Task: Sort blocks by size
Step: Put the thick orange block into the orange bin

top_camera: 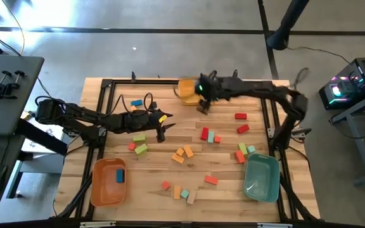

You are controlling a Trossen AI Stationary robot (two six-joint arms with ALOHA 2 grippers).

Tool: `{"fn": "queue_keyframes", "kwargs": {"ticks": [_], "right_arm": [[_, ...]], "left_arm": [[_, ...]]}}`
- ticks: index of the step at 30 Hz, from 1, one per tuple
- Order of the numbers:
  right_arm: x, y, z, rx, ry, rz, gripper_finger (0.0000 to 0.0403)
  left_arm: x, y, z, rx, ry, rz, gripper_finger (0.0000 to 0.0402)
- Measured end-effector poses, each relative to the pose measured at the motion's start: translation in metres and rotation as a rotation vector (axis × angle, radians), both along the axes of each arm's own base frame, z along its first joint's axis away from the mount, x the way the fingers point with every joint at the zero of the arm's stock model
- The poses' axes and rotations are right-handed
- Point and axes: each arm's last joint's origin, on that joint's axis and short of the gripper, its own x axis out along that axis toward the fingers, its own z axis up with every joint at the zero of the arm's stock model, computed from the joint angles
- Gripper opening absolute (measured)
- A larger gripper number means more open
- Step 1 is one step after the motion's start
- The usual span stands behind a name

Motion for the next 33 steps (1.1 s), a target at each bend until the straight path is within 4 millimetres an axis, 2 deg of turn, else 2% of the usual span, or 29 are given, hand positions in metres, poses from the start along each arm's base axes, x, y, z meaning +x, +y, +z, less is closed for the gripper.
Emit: {"fn": "queue_keyframes", "kwargs": {"ticks": [3,5,9,12,18,25,33], "right_arm": [[-0.023,0.040,-0.001,0.064,0.045,0.038,0.0243],[-0.040,0.059,-0.005,0.130,0.069,0.040,0.0243],[-0.068,0.082,-0.018,0.289,0.095,-0.008,0.0243],[-0.078,0.095,-0.032,0.425,0.118,-0.053,0.0243],[-0.083,0.118,-0.052,0.585,0.179,-0.216,0.0243],[-0.080,0.155,-0.070,0.555,0.264,-0.334,0.0243],[-0.079,0.157,-0.095,0.478,0.408,-0.451,0.0243]], "left_arm": [[0.000,0.000,0.001,0.000,-0.006,0.000,0.0184],[0.000,0.000,0.001,0.000,-0.006,0.000,0.0184],[0.000,0.000,0.001,-0.001,-0.007,-0.002,0.0184],[0.000,0.000,0.001,-0.001,-0.010,-0.001,0.0184],[0.001,0.000,0.003,0.000,-0.035,-0.001,0.0184],[0.002,-0.007,0.004,-0.071,-0.066,-0.010,0.0184],[0.002,-0.024,0.004,-0.077,-0.064,-0.074,0.0184]]}}
